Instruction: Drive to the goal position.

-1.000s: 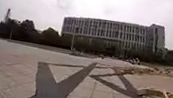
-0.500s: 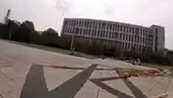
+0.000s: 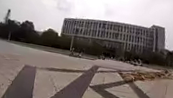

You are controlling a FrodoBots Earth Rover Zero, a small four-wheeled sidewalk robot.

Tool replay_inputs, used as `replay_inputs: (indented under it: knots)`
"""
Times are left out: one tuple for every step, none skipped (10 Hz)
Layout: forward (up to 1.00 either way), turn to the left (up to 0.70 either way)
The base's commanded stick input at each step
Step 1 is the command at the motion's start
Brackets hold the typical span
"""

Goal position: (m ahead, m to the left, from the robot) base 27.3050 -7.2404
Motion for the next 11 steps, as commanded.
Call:
replay_inputs:
  knots:
    - [0.85,-0.13]
    - [0.85,-0.28]
    - [0.85,-0.32]
    - [0.85,-0.34]
    - [0.85,-0.25]
    - [0.85,-0.08]
    - [0.85,0.0]
    - [0.85,0.0]
    - [0.85,0.0]
    - [0.85,0.0]
    - [0.85,0.0]
